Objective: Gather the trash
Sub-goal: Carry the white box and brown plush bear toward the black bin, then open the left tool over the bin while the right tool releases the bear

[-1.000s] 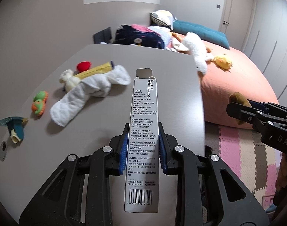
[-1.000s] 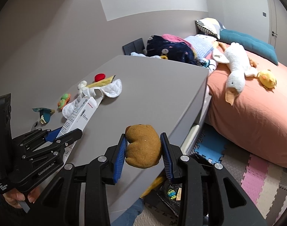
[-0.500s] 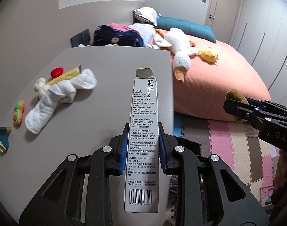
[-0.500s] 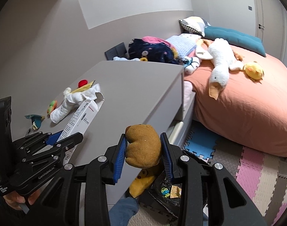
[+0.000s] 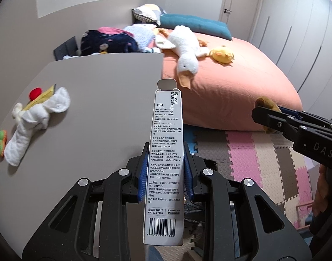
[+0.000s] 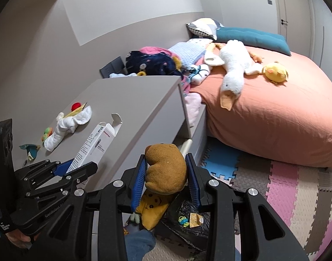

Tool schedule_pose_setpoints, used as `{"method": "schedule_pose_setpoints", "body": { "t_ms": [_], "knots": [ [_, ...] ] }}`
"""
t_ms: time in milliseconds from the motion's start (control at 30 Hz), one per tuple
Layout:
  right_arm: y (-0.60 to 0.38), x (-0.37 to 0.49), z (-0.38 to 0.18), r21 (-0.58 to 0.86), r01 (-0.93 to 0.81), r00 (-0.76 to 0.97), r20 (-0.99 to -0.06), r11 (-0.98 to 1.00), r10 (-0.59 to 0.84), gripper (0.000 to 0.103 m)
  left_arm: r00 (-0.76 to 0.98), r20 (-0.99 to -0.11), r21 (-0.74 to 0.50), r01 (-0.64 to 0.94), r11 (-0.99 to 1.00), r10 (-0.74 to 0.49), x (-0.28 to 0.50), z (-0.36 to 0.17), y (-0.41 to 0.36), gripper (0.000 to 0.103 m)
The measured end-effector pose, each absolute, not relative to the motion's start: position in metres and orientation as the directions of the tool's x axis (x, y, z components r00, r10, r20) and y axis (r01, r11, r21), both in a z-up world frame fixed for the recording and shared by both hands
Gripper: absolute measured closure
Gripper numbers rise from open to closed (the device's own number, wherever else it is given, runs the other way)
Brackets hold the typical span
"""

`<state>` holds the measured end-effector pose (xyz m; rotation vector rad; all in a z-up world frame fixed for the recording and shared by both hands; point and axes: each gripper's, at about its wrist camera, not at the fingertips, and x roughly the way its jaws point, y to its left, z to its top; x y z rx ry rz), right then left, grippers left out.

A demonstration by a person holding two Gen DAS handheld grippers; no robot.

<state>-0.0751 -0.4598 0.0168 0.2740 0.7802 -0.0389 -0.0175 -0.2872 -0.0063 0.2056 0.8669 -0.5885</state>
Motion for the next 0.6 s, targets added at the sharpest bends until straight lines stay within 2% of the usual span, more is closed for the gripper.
{"method": "schedule_pose_setpoints", "body": {
  "t_ms": [367, 400, 433, 467, 500, 600],
  "knots": [
    [-0.504, -0.087, 0.009, 0.234, 0.234, 0.699, -0.715, 0.944, 0.004, 0.065, 0.417, -0.785, -0.111, 0.633, 0.767, -0.458, -0.025, -0.014, -0.325, 0.075],
    [-0.508, -0.087, 0.007, 0.218, 0.244, 0.685, -0.729, 0.945, -0.009, 0.055, 0.403, -0.792, -0.112, 0.644, 0.757, -0.460, -0.026, -0.016, -0.329, 0.072],
    [-0.511, -0.086, 0.005, 0.207, 0.259, 0.677, -0.736, 0.944, -0.025, 0.046, 0.403, -0.794, -0.108, 0.643, 0.758, -0.455, -0.026, -0.018, -0.331, 0.045],
    [-0.515, -0.087, 0.005, 0.197, 0.281, 0.675, -0.736, 0.939, -0.047, 0.028, 0.415, -0.792, -0.099, 0.635, 0.766, -0.447, -0.026, -0.019, -0.333, 0.024],
    [-0.520, -0.090, 0.005, 0.189, 0.313, 0.679, -0.730, 0.931, -0.080, 0.025, 0.452, -0.780, -0.073, 0.620, 0.781, -0.432, -0.027, -0.018, -0.334, 0.007],
    [-0.530, -0.095, 0.005, 0.198, 0.342, 0.680, -0.727, 0.919, -0.097, 0.024, 0.478, -0.784, -0.032, 0.605, 0.796, -0.395, -0.028, -0.020, -0.334, 0.006]
  ]
}}
